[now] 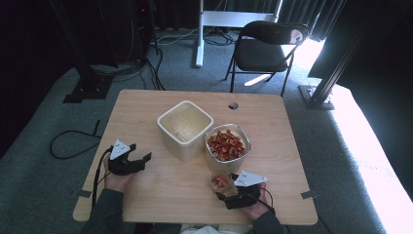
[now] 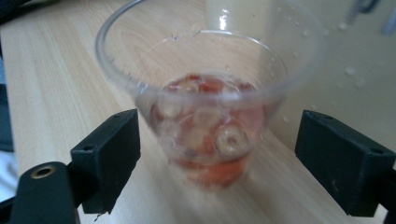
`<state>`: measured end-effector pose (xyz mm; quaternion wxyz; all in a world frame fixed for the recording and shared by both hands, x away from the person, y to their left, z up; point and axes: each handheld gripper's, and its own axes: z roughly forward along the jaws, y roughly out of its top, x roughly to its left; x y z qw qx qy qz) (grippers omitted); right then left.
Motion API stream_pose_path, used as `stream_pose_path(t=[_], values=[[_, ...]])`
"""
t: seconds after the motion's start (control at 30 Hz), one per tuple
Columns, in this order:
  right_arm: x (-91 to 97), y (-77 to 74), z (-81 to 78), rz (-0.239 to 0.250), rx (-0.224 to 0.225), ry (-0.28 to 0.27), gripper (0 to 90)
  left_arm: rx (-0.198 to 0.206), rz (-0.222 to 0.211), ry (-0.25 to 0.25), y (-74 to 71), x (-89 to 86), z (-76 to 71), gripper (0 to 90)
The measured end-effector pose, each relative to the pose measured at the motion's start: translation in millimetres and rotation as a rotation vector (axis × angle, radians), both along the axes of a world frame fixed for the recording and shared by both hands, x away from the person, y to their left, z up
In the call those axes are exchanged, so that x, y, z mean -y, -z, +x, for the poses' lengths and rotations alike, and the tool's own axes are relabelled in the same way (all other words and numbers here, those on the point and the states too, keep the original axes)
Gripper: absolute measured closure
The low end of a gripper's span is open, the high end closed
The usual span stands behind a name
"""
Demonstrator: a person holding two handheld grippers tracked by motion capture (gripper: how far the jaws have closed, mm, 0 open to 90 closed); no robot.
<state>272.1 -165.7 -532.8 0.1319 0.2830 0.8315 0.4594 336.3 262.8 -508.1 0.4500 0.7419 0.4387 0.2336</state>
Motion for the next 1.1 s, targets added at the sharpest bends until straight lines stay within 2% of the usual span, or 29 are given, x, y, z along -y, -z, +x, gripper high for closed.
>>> stream_pose_path(t=[0.13,0.27,0.33,0.43,0.57,0.87,1.1], values=[[-5.9,2.2,5.3,0.024,0.009,-0.012,16.0,-0.014,0.008,0.008,4.1,1.8,0.4,23.1],[-11.0,0.7,5.2,0.042,0.046,-0.014,23.0,-0.021,0.012,0.014,6.3,4.0,1.1,23.2],[-12.0,0.5,5.2,0.049,0.052,-0.013,23.0,-0.021,0.012,0.014,6.3,4.0,1.1,23.2],[-14.6,1.3,6.5,0.058,0.056,-0.017,29.3,-0.026,0.019,0.023,7.9,6.3,1.5,23.2],[-16.1,1.4,5.8,0.061,0.069,-0.012,32.2,-0.030,0.025,0.030,9.4,7.8,1.9,23.2],[-10.5,-2.4,3.8,0.049,0.091,0.023,34.8,-0.038,0.029,0.028,11.2,7.5,2.3,23.2],[4.4,-10.3,0.6,0.050,0.104,0.064,36.2,-0.053,0.044,0.028,14.9,8.6,4.4,23.1]])
